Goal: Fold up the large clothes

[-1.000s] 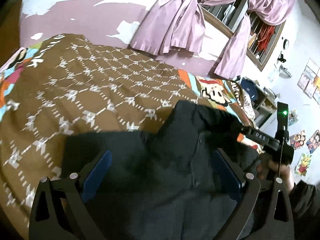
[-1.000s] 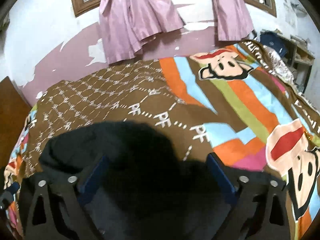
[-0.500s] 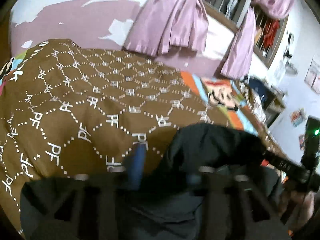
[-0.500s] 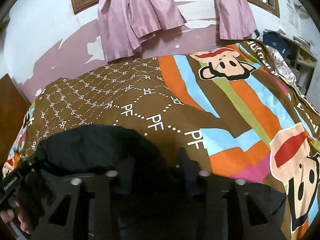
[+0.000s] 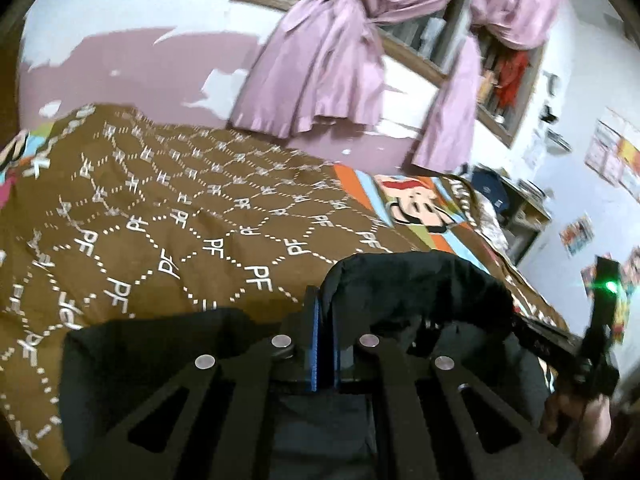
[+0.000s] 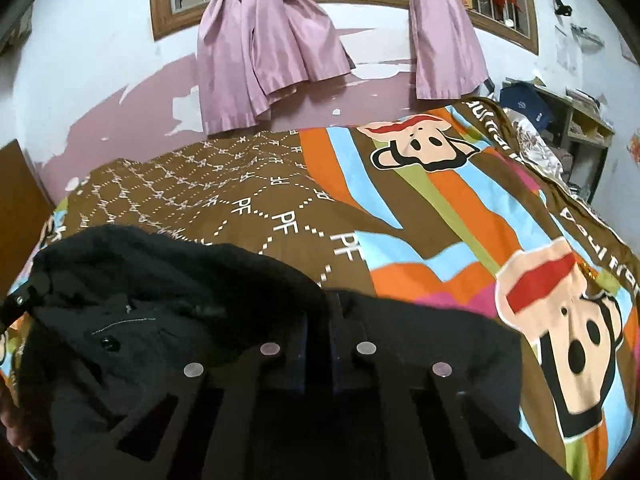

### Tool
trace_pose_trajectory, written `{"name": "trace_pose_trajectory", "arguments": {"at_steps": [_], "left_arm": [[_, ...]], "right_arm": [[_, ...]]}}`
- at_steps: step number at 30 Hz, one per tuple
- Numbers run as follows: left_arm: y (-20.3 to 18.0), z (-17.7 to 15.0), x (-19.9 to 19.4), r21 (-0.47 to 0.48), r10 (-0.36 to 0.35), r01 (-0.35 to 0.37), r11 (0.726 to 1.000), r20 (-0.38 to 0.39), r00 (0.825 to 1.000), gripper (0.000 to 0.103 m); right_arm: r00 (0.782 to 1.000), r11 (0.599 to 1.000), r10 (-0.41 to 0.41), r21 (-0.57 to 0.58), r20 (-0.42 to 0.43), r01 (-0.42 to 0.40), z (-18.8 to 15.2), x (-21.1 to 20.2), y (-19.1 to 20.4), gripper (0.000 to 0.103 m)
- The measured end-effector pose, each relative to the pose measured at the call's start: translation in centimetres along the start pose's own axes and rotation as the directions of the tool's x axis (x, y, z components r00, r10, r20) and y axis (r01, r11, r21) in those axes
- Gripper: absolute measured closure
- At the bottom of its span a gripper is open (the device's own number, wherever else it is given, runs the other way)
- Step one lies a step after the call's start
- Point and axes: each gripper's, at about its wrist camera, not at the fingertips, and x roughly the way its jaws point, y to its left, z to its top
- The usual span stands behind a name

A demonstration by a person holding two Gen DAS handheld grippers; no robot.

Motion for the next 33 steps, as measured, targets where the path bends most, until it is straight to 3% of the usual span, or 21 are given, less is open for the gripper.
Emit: {"name": "trace_pose_trajectory", "arguments": {"at_steps": [3,8,10,13,16,19,21,23,25,29,33], "left_arm": [[-1.7,-1.6,-2.5,0.067,-0.013,0.013,0.998,-0.006,1.0,0.1],[-2.9,-5.5,-4.4,0.124,0.004,0.01,0.992,-0.116,0.993,0.101],[-2.8,-6.9,-3.8,0.153,0.04,-0.014,0.988,-0.17,0.985,0.101],[-2.7,-9.5,-1.9,0.181,0.089,-0.04,0.983,-0.271,0.958,0.101],[-3.0,-10.9,-1.3,0.229,0.108,-0.043,0.972,-0.28,0.954,0.101],[-2.4,-10.7,-1.6,0.188,0.071,-0.019,0.982,-0.269,0.96,0.101],[-2.1,-10.6,-1.8,0.178,0.058,-0.011,0.984,-0.264,0.963,0.101],[-2.2,-10.5,-1.7,0.182,0.057,-0.009,0.983,-0.261,0.964,0.101],[-2.2,-10.7,-1.8,0.191,0.058,-0.008,0.982,-0.258,0.964,0.101],[-2.3,-10.9,-1.9,0.209,0.07,-0.015,0.978,-0.257,0.964,0.101],[-2.6,-11.3,-2.1,0.254,0.078,-0.011,0.967,-0.254,0.964,0.101]], "right_arm": [[1.0,1.0,0.02,0.007,0.017,-0.02,-1.6,-2.7,-0.3,0.097],[0.999,1.0,0.029,0.002,-0.015,-0.029,-5.0,-4.8,-0.5,0.097],[0.998,0.999,0.039,0.021,-0.052,-0.038,-6.5,-4.7,-0.5,0.097],[0.995,1.0,0.022,-0.004,-0.092,-0.023,-7.8,-4.5,0.1,0.097],[0.994,1.0,0.022,-0.011,-0.106,-0.023,-7.6,-5.3,0.3,0.096],[0.994,1.0,-0.005,-0.014,-0.111,0.003,-6.9,-7.0,0.7,0.083],[0.996,0.999,0.03,-0.017,-0.08,-0.032,-6.5,-8.7,0.9,0.081],[0.998,0.998,0.046,-0.043,-0.044,-0.048,-5.8,-10.4,1.4,0.066],[0.998,0.996,0.06,-0.071,-0.026,-0.062,-4.9,-10.8,2.1,0.06],[0.996,0.986,0.072,-0.148,-0.046,-0.078,-2.6,-7.7,3.7,0.06],[0.976,0.981,0.095,-0.145,-0.198,-0.125,-3.0,-1.2,4.0,0.059]]}}
